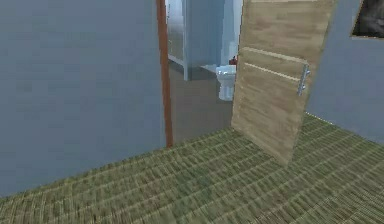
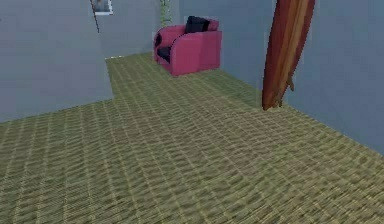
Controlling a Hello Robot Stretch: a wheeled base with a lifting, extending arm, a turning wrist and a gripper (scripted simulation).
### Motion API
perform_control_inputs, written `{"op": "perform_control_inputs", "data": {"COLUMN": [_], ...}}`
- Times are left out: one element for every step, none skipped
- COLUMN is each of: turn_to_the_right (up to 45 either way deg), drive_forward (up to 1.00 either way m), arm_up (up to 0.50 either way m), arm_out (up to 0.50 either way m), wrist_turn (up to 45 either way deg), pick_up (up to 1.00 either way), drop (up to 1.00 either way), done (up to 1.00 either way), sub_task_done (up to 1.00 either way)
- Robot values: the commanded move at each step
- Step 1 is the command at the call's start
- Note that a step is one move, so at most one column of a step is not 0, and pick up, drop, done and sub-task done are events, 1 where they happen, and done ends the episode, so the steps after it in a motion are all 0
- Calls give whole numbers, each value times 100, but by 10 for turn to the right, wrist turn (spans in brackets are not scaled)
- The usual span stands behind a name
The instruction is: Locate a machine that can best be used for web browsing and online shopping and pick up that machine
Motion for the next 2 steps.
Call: {"op": "perform_control_inputs", "data": {"turn_to_the_right": [0, 30], "drive_forward": [100, 0], "arm_up": [0, 0], "arm_out": [0, 0], "wrist_turn": [0, 0], "pick_up": [0, 0], "drop": [0, 0], "done": [0, 0], "sub_task_done": [0, 0]}}
